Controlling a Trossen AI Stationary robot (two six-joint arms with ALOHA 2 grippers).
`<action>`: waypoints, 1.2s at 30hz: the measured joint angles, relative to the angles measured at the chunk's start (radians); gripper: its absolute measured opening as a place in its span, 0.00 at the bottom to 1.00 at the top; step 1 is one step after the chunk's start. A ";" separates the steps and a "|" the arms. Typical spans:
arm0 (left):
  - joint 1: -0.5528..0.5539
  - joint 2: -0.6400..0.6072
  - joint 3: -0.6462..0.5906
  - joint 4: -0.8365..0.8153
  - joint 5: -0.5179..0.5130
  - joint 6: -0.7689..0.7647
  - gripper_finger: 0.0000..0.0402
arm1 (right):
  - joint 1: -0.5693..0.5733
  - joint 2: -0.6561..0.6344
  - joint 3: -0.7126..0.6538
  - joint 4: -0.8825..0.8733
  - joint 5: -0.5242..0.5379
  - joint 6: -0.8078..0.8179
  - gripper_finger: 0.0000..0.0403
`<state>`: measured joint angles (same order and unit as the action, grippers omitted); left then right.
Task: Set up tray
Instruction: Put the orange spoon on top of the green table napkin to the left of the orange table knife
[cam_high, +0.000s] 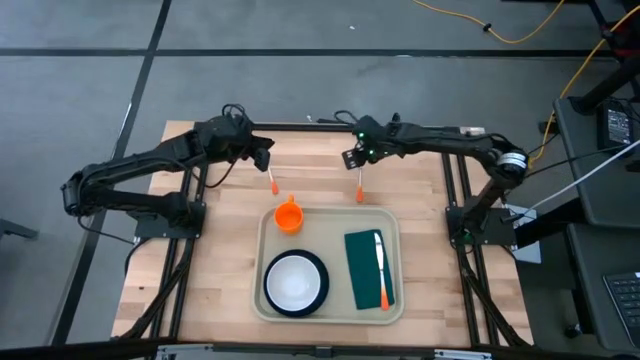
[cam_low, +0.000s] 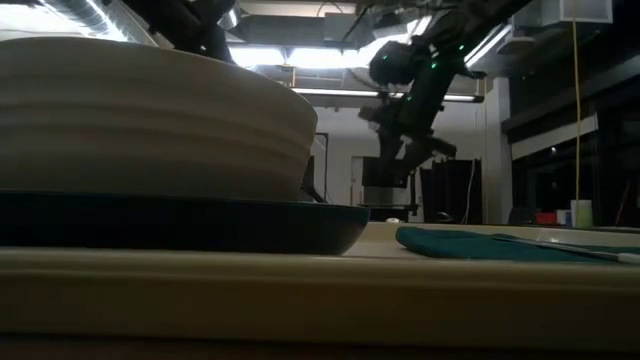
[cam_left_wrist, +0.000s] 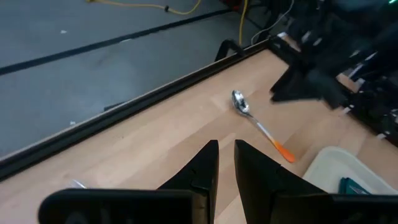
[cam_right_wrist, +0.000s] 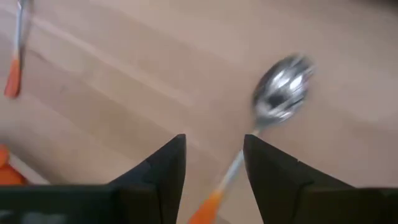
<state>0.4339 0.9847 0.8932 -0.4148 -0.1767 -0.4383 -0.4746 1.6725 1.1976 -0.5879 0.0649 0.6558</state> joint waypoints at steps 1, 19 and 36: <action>0.000 -0.006 0.000 0.000 0.008 0.009 0.11 | 0.006 0.021 0.003 0.005 -0.016 0.014 0.41; 0.000 -0.046 0.000 -0.004 0.181 0.149 0.11 | 0.080 0.220 0.077 -0.113 -0.001 0.168 0.41; 0.000 -0.072 0.000 -0.007 0.307 0.226 0.11 | 0.029 0.252 0.077 -0.113 0.058 0.258 0.41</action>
<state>0.4339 0.9129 0.8929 -0.4221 0.1299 -0.2123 -0.4459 1.9244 1.2747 -0.7005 0.1226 0.9142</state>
